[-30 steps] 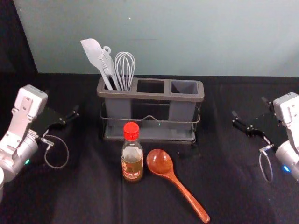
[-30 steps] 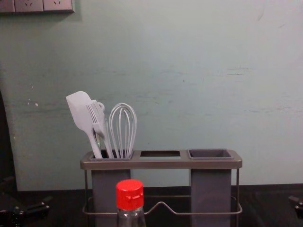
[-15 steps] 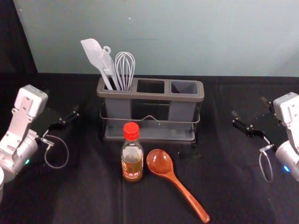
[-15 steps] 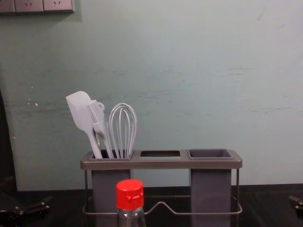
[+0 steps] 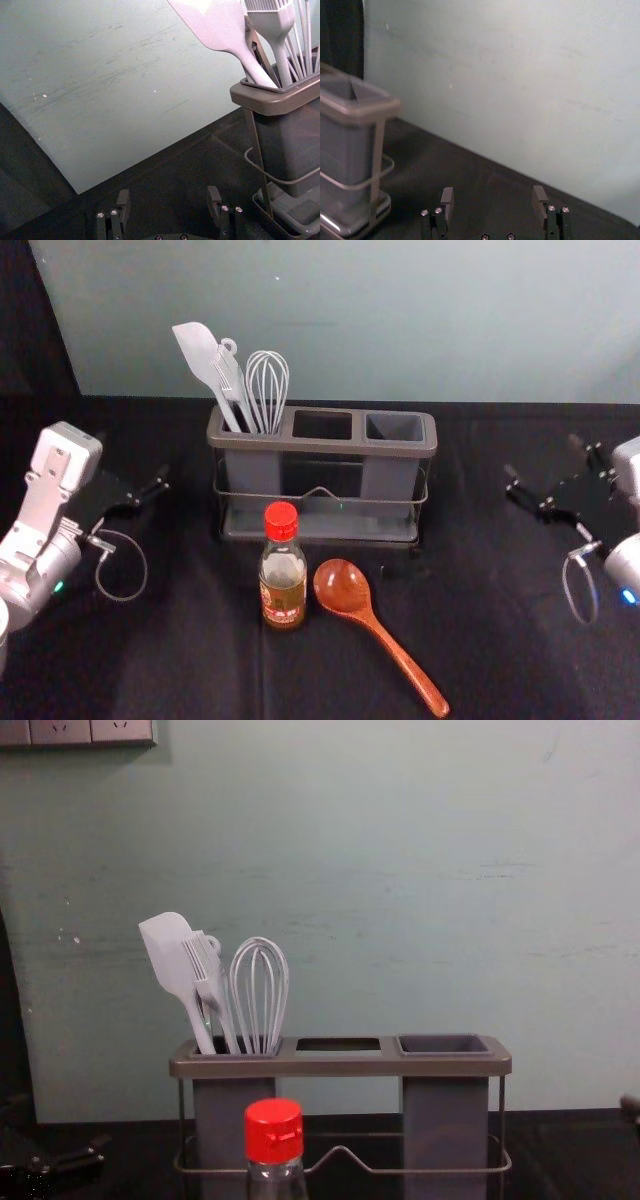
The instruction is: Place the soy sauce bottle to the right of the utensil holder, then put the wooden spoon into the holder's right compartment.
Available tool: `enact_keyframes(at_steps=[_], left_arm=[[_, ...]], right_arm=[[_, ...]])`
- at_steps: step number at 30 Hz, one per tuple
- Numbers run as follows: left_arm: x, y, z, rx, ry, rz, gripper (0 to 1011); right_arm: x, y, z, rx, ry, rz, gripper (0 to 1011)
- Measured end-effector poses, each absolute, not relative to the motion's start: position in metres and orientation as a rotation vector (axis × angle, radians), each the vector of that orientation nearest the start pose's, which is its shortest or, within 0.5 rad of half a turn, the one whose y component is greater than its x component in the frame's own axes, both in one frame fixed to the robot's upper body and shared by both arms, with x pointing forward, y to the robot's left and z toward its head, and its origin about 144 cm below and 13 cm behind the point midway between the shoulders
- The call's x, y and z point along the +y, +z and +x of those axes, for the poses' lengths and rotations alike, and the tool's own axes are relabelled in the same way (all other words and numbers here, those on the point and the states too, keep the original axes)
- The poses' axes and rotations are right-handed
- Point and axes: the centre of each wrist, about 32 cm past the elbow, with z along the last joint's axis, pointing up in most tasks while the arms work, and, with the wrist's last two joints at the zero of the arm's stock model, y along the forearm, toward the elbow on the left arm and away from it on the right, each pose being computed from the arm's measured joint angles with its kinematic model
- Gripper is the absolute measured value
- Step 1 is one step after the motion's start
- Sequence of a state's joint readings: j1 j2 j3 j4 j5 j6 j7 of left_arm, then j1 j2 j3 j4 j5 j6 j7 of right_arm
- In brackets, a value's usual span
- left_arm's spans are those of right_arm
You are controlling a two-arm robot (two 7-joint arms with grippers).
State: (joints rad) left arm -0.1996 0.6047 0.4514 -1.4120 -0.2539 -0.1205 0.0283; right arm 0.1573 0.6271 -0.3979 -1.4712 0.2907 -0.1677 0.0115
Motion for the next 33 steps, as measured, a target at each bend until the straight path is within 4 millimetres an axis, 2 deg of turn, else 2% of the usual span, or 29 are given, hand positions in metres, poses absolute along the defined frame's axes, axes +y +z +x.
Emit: enact_keyframes(at_steps=[12,19,27,33], left_arm=[[0.31,1.14,0.489,-0.285,1.248,0.305,1005],[0.31,1.14,0.489,-0.285,1.248,0.304,1005],[0.31,1.14,0.489,-0.285,1.248,0.304,1005],[0.31,1.14,0.489,-0.285,1.248,0.304,1005]], right_arm=[[-0.335,1.178,0.447,-0.299,-1.197,-0.119,1002],[-0.345,1.189,0.425,-0.248,-1.114,-0.079,1002],[-0.349,1.195,0.407,-0.175,-0.887,-0.048,1002],[-0.341,1.193,0.403,-0.141,-0.72,-0.029,1002]])
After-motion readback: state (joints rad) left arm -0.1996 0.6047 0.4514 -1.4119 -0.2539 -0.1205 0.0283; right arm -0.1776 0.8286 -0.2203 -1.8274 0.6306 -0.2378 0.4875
